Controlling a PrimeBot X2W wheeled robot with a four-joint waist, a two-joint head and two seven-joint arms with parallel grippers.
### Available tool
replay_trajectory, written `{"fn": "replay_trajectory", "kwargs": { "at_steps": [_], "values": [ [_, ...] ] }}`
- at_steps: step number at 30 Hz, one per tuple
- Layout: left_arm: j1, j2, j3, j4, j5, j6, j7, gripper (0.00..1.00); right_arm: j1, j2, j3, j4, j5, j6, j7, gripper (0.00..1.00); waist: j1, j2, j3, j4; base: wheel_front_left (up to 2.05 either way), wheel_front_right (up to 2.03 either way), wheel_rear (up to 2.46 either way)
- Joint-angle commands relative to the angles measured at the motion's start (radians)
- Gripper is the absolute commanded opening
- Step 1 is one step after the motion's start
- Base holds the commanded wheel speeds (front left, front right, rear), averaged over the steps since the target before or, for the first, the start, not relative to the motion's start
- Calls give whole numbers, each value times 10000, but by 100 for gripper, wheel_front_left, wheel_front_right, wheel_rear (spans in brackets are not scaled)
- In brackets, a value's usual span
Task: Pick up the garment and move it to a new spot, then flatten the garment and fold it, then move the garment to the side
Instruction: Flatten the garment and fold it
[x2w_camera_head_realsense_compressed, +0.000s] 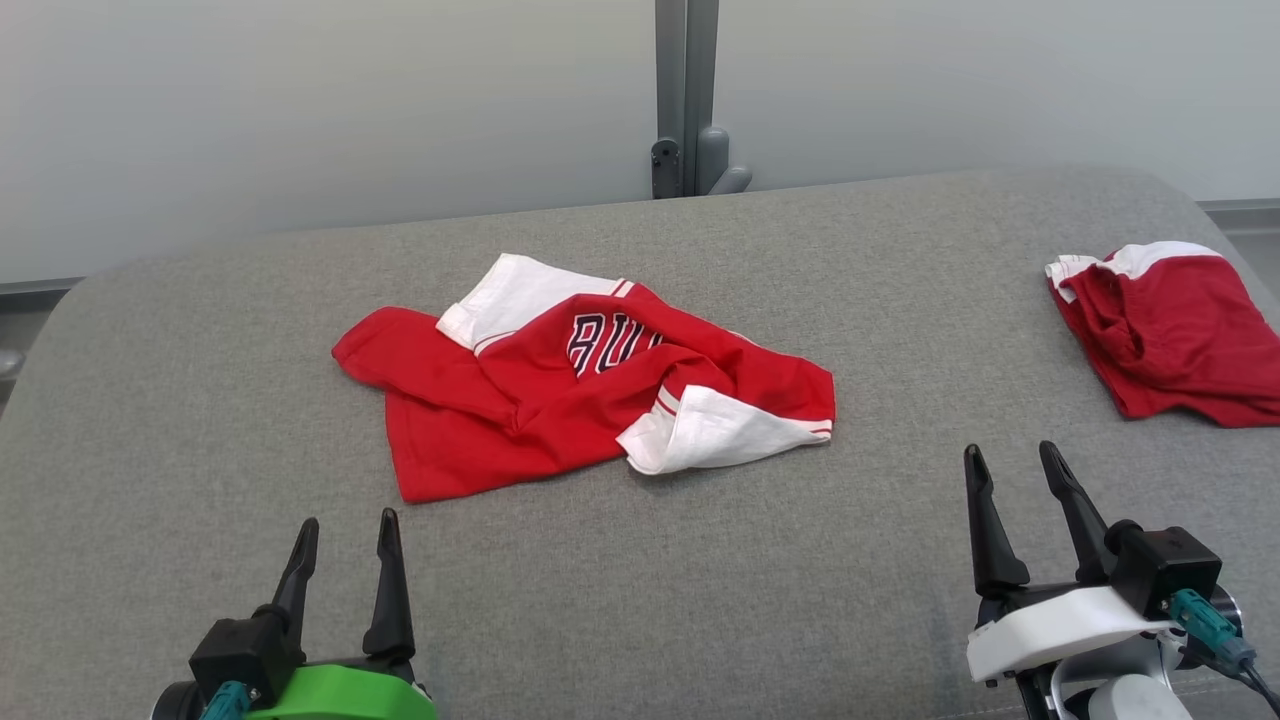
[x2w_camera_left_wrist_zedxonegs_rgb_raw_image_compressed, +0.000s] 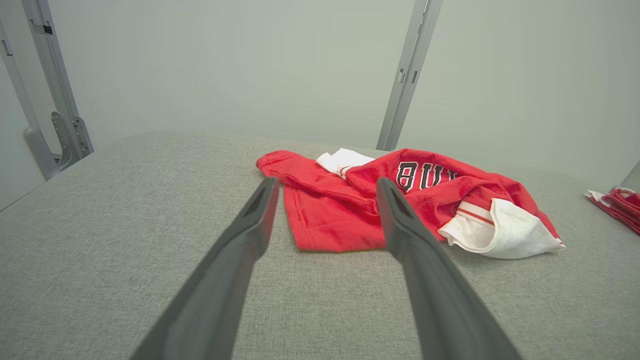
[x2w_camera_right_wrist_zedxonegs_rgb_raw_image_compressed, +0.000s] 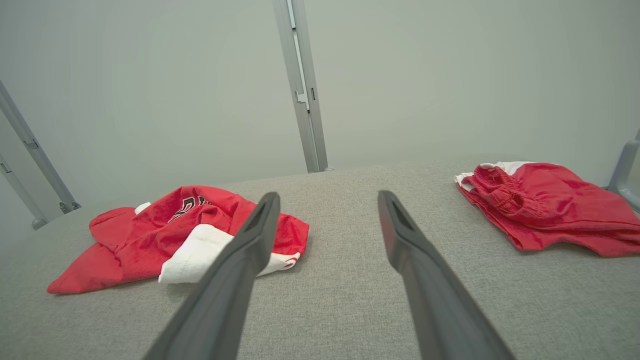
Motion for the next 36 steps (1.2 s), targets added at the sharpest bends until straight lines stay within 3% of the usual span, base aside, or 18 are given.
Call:
{"fn": "replay_trajectory", "kwargs": {
  "at_steps": [1,13,22,28,36],
  "values": [
    [154,-40,79,-40,114,-66,-20,100,92,-27,-11,-35,-34,-8,-35,100,0,99,6,27,0,0,0],
    [27,-181,216,50,404,-356,-20,100,-7,-26,43,71,-94,-8,-35,100,0,99,117,162,0,0,0],
    [-221,-208,168,-29,456,-414,-20,100,-799,-30,603,694,-524,-8,160,100,0,99,441,847,0,0,0],
    [-499,-210,8,-139,346,-350,-20,100,-2120,-38,1224,2086,-1205,-8,500,100,0,99,885,1560,0,0,0],
    [-819,-209,-308,-120,197,-304,-20,100,-4115,-858,1990,5073,-1507,-8,636,100,0,99,1425,2625,0,0,0]
  ]
}}
